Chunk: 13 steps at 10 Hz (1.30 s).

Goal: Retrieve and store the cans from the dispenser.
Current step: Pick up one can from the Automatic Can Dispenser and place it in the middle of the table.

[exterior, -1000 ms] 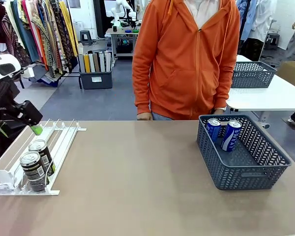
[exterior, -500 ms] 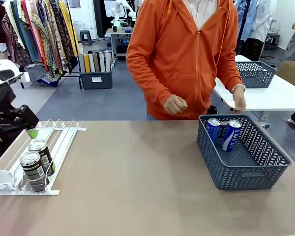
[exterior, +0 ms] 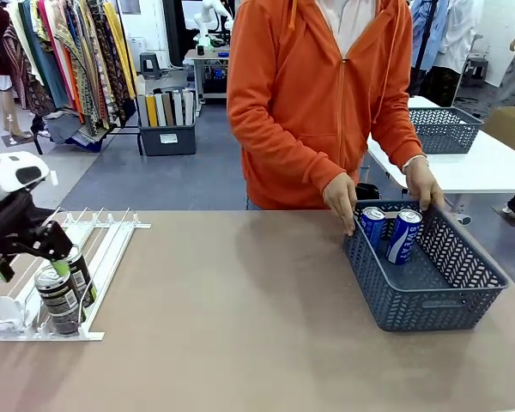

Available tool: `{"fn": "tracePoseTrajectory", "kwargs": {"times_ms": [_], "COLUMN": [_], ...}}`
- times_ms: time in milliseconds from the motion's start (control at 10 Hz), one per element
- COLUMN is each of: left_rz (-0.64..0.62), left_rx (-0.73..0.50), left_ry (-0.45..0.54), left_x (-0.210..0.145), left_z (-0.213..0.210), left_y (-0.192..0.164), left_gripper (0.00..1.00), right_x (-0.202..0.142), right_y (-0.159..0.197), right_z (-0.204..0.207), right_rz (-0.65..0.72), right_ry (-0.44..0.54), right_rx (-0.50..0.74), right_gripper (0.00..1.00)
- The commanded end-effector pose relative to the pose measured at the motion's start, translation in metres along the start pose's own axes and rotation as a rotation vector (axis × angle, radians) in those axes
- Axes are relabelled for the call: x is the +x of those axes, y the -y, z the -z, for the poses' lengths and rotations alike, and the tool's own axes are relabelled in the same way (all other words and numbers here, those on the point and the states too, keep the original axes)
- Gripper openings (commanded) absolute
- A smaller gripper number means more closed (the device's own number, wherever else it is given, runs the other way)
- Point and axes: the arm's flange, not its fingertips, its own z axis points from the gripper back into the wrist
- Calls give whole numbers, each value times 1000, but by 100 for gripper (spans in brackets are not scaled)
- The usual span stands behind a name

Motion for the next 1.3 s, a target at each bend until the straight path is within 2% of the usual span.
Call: {"fn": "tracePoseTrajectory", "kwargs": {"times_ms": [0,400,900,1000,1100,1200], "left_rz": [-6,-32,-41,-32,-35,-33], "left_rx": [-41,-15,3,25,26,33], "left_ry": [6,-11,-8,-1,7,8], "left_x": [7,17,19,19,19,19], "left_z": [15,34,38,38,38,39], "left_y": [6,8,9,10,10,11], "left_gripper": [100,100,100,59,0,0], "right_x": [3,3,3,3,3,3], "right_y": [-4,-4,-4,-4,-4,-4], "right_z": [1,1,1,1,1,1], "right_rz": [-1,-1,-1,-1,-1,-1], "right_ry": [15,15,15,15,15,15], "right_rx": [19,19,19,19,19,19], "right_gripper": [100,100,100,100,100,100]}}
